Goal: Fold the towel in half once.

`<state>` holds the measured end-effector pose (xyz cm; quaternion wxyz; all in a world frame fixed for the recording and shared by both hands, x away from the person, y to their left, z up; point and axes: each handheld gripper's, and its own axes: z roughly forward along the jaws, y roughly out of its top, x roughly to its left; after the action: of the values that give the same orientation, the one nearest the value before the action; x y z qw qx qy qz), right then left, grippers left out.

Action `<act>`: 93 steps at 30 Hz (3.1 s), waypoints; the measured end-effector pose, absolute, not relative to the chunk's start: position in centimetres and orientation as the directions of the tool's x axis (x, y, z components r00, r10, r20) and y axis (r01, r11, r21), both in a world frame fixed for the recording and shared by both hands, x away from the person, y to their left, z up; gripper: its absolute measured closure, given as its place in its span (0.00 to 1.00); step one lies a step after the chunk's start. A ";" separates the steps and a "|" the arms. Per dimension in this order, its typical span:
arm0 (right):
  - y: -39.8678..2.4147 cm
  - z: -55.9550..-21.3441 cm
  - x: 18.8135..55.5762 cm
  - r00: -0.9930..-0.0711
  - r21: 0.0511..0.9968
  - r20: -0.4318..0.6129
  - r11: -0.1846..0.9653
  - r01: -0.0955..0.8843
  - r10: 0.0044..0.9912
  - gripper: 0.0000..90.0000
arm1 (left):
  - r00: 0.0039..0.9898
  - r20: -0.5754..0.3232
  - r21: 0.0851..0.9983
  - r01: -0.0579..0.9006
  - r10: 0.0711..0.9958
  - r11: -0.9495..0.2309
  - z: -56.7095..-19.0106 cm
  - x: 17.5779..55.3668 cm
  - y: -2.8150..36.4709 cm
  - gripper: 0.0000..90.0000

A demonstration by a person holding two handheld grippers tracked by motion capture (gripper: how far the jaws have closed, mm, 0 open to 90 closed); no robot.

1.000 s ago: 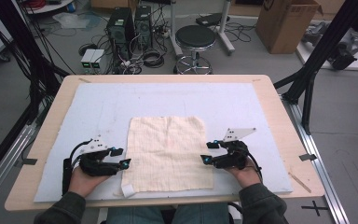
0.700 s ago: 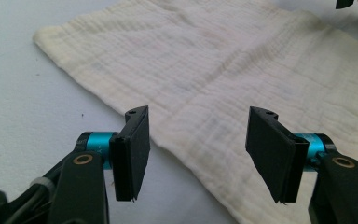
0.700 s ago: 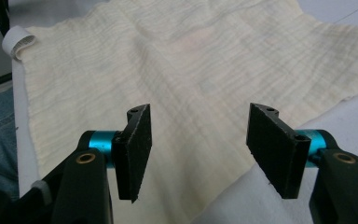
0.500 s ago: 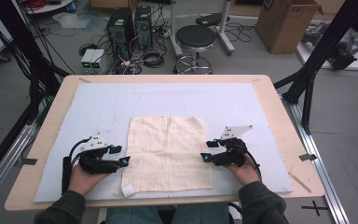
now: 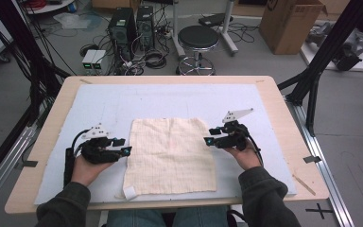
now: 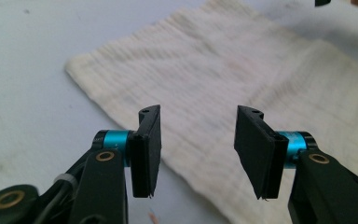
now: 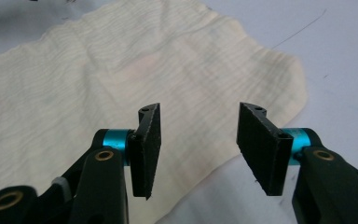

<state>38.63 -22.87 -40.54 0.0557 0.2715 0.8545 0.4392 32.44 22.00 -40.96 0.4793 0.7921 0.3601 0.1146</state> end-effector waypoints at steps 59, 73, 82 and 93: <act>-21.5 -41.2 48.1 -0.732 0.722 0.168 0.423 0.547 0.660 0.94 | 0.491 -0.225 0.784 0.604 0.842 -0.142 -43.5 43.3 20.0 0.97; -21.2 -38.3 47.3 -0.755 0.789 0.140 0.389 0.476 0.640 0.95 | 0.498 -0.237 0.837 0.541 0.834 -0.085 -40.0 43.1 21.3 0.97; -21.4 -39.2 47.2 -0.752 0.765 0.169 0.396 0.508 0.638 0.94 | 0.527 -0.233 0.832 0.543 0.817 -0.112 -40.6 42.5 21.0 0.97; -21.7 -38.9 45.9 -0.776 0.785 0.201 0.376 0.493 0.598 0.94 | 0.555 -0.206 0.850 0.509 0.806 -0.134 -40.4 40.8 21.4 0.97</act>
<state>45.87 -21.71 -38.93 0.0585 0.3297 0.8273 0.4512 40.78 21.40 -40.37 0.4838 0.7372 0.4460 0.1532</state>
